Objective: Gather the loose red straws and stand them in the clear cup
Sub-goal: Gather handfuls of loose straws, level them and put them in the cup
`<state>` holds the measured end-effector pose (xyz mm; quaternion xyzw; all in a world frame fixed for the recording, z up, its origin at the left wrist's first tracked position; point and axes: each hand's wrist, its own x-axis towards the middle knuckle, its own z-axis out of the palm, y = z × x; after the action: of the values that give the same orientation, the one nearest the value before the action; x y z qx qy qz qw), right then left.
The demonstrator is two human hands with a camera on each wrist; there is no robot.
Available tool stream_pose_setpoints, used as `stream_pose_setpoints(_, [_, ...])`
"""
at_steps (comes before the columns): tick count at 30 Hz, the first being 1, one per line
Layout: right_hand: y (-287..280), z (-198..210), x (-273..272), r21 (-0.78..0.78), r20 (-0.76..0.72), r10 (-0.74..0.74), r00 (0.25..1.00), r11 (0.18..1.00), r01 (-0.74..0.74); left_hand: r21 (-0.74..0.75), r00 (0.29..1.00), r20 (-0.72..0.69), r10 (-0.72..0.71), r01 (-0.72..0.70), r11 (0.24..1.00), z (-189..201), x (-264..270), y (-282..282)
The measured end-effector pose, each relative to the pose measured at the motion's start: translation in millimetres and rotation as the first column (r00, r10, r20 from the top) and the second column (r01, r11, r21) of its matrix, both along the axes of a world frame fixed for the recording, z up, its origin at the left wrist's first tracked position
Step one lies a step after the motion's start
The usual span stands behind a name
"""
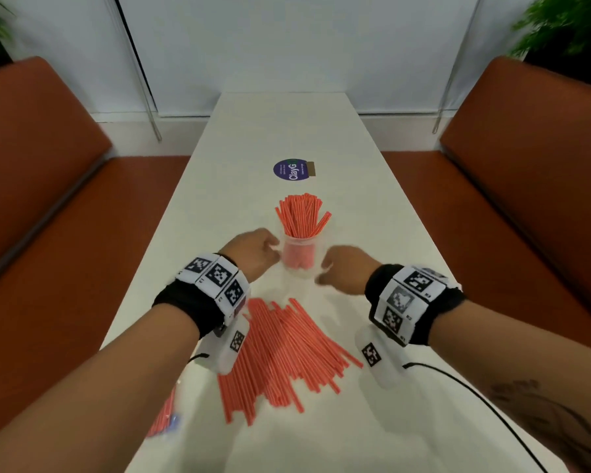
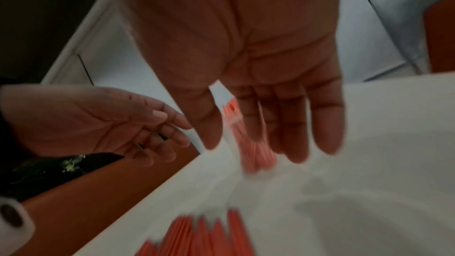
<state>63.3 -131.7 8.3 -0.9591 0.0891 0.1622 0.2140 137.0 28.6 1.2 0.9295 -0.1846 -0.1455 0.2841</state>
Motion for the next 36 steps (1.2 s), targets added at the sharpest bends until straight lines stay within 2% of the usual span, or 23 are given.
stream_pose_setpoints(2, [17.1,-7.7,-21.1,-0.036,-0.223,0.034,0.974,0.998,-0.043,0.167,0.997,-0.067,-0.034,0.044,0.985,-7.9,-22.3,10.3])
stream_pose_setpoints(3, [25.0,-14.9,-28.4,-0.058,-0.273,0.033,0.962,0.997,-0.051,0.245,0.994,-0.089,-0.057,0.077,0.966,-12.9,-33.4,14.2])
stream_pose_setpoints(5, [38.0,-32.5,-35.1,-0.133,-0.288,0.012,0.958,0.99,-0.052,0.365,0.989,-0.105,-0.107,0.139,0.92,-22.9,-53.1,20.0])
stream_pose_setpoints(7, [48.0,-45.8,-32.5,-0.207,-0.253,-0.026,0.967,0.978,-0.029,0.42,0.984,-0.11,-0.137,0.171,0.891,-31.1,-66.8,22.9])
stream_pose_setpoints(11, [61.1,-55.2,-26.6,-0.286,-0.246,-0.061,0.967,0.958,-0.012,0.417,0.987,-0.105,-0.121,0.154,0.896,-40.9,-81.1,24.7])
stream_pose_setpoints(16, [69.0,-51.5,-29.2,-0.33,-0.295,-0.014,0.955,0.94,-0.089,0.405,0.991,-0.062,-0.119,0.134,0.905,-43.2,-84.1,25.2])
stream_pose_setpoints(23, [68.7,-52.7,-31.4,-0.292,-0.269,-0.021,0.963,0.954,-0.061,0.371,0.994,-0.049,-0.102,0.113,0.922,-48.3,-79.5,26.7])
stream_pose_setpoints(26, [65.9,-49.8,-32.1,-0.275,-0.236,0.018,0.972,0.958,-0.084,0.333,0.995,-0.038,-0.091,0.098,0.938,-48.6,-77.9,26.6])
stream_pose_setpoints(27, [64.6,-47.1,-30.6,-0.2,-0.215,0.006,0.977,0.979,-0.05,0.307,0.996,-0.028,-0.083,0.087,0.948,-47.3,-78.0,26.4])
stream_pose_setpoints(29, [63.3,-41.4,-28.2,-0.196,-0.225,0.026,0.974,0.978,-0.071,0.228,0.997,-0.039,-0.064,0.071,0.971,-43.2,-78.3,24.0])
stream_pose_setpoints(30, [60.2,-44.5,-29.9,-0.245,-0.234,0.046,0.971,0.964,-0.105,0.183,0.996,-0.068,-0.059,0.071,0.981,-40.6,-77.3,21.9])
stream_pose_setpoints(31, [60.9,-44.8,-32.9,-0.197,-0.19,0.022,0.982,0.979,-0.06,0.131,0.993,-0.108,-0.055,0.069,0.989,-37.8,-76.3,19.1])
stream_pose_setpoints(33, [54.0,-42.3,-29.2,0.07,-0.049,-0.159,0.986,0.984,0.162,-0.044,0.97,-0.241,-0.021,0.011,0.999,-33.9,-72.9,11.6])
stream_pose_setpoints(34, [51.1,-40.5,-30.6,0.128,0.027,-0.203,0.979,0.972,0.198,-0.15,0.938,-0.348,0.008,-0.064,0.987,-32.4,-71.7,7.5])
stream_pose_setpoints(36, [55.6,-30.5,-34.8,0.207,0.068,-0.208,0.976,0.96,0.19,-0.303,0.832,-0.553,0.044,-0.249,0.92,-30.6,-70.4,-2.1])
